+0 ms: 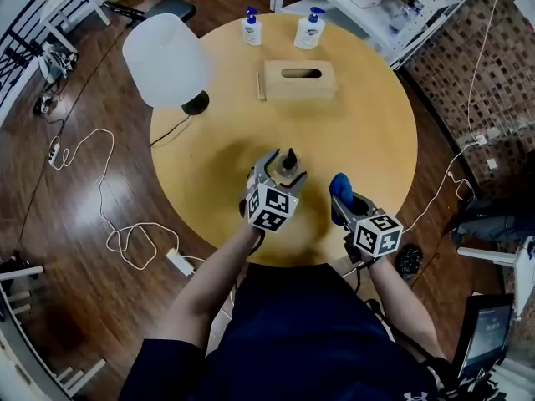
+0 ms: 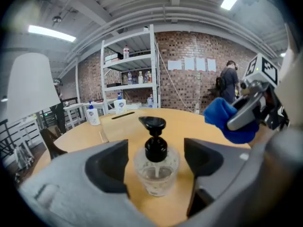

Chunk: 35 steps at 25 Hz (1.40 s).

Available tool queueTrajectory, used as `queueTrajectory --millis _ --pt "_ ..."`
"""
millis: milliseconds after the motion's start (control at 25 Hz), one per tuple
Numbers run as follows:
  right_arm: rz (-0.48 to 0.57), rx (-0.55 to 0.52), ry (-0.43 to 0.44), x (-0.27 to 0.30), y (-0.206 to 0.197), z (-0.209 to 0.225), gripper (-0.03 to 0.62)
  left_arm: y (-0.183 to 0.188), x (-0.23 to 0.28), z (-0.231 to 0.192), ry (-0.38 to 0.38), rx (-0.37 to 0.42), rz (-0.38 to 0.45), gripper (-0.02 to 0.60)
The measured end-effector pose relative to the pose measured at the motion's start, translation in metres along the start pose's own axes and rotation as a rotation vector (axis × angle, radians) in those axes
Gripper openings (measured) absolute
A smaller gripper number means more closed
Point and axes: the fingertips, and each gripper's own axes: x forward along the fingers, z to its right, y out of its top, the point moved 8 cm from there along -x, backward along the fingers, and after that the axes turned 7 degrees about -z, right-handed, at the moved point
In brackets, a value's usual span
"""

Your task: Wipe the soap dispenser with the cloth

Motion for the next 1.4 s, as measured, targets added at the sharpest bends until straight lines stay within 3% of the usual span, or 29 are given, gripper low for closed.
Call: queueTrajectory --millis 280,640,880,1080,1200,1280,1400 --pt "0.018 0.006 0.001 -0.009 -0.002 -0.016 0.106 -0.029 0.028 0.0 -0.008 0.019 -0.141 0.383" --pt "0.039 -0.042 -0.025 -0.026 0.003 -0.025 0.106 -0.045 0.017 0.01 -0.129 0.1 -0.109 0.357" --pt "0.043 -0.257 0.059 -0.025 0.025 -0.069 0.106 -0.068 -0.023 0.049 -0.159 0.128 -0.122 0.359" --pt "-0.028 -0.631 0.171 -0.003 0.03 -0.135 0.105 -0.082 -0.036 0.064 -0.16 0.124 -0.103 0.359" --pt "-0.096 -0.828 0.167 0.021 0.03 -0.158 0.103 -0.084 -0.035 0.063 -0.167 0.129 -0.102 0.359" --pt "-0.143 -0.846 0.156 0.038 0.036 -0.159 0.103 -0.084 -0.035 0.062 -0.168 0.128 -0.102 0.359" --pt "-0.171 -0.695 0.15 0.052 0.049 -0.143 0.101 -0.084 -0.034 0.063 -0.165 0.126 -0.102 0.359"
